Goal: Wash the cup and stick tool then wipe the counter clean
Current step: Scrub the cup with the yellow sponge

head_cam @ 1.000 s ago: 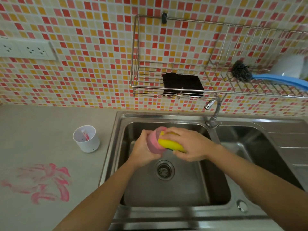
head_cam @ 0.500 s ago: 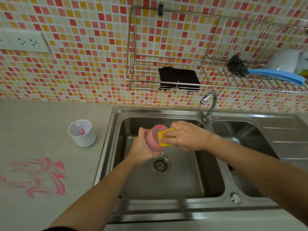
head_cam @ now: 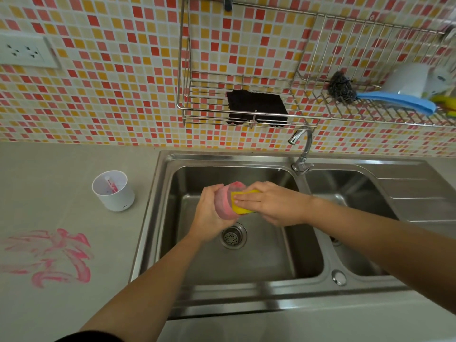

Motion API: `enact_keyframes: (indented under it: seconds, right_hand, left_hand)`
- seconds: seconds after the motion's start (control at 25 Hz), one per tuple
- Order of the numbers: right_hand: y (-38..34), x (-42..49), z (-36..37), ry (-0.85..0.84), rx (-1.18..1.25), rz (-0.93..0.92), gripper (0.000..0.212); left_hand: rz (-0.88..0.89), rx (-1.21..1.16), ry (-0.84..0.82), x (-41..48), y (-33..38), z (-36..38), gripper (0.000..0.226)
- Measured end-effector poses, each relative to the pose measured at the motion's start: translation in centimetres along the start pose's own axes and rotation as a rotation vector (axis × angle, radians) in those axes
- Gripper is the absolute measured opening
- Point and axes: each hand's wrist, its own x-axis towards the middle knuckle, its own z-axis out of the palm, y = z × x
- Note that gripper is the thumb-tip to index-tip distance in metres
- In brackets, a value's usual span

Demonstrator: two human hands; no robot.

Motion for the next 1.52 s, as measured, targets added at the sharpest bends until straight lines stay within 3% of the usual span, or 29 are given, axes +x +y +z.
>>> enact_keyframes:
  seconds: [0.12,0.24,0.4,0.52,0.64,0.76,0.88,1.12,1.24,1.4,1.52]
  right_hand:
    - [-0.5,0.6,-0.1,-0.053,-0.028,0.085,0.058]
    - [-0.3,1.0,-0.7,-0.169,0.021,-0.019,0.039]
    - [0.4,0.8,-1.0,-0.153,0.019,0.078,0.048]
    - [0.5,0.8,-1.9,-0.281,0.274,0.041,0.041]
    - [1.2,0.3,-1.4,-0.085,0.057,0.062,0.050]
    - [1.5,0.2,-0.1,0.031,-0.100,-0.030,0.035]
    - [2.7,-0.5,-0.4,0.076,-0.181,-0.135,0.031]
    - [4.1,-0.5,-2.0,-0.005,-0.260,-0.268,0.034]
    - [4.0,-0.1,-2.5,-0.025,-0.243,-0.207,0.033]
    - [2.6,0.3,-2.1,-0.166,0.058,-0.030,0.025]
    - [2.3,-0.3,-1.6,-0.187,-0.024,-0.003,0.036]
  left_hand:
    - [-0.011,0.014,0.046,0.1,0.4,0.4,0.088]
    - [0.010,0.061,0.034,0.3,0.8,0.7,0.090]
    - [-0.035,0.054,0.100,0.1,1.5,0.9,0.088]
    - [-0.057,0.045,0.096,-0.1,1.7,1.0,0.091]
    - [-0.092,0.012,0.123,0.1,2.0,1.3,0.090]
    - [-0.056,-0.017,0.055,0.7,2.1,1.8,0.094]
    - [-0.017,-0.002,-0.046,0.8,1.5,1.8,0.099]
    - [0.040,0.090,-0.195,1.4,2.0,0.4,0.100]
    - [0.042,0.092,-0.250,1.9,2.1,0.1,0.088]
    - [0.032,0.136,-0.108,1.9,1.8,0.8,0.075]
    - [0.078,0.150,-0.061,1.8,1.1,1.5,0.078]
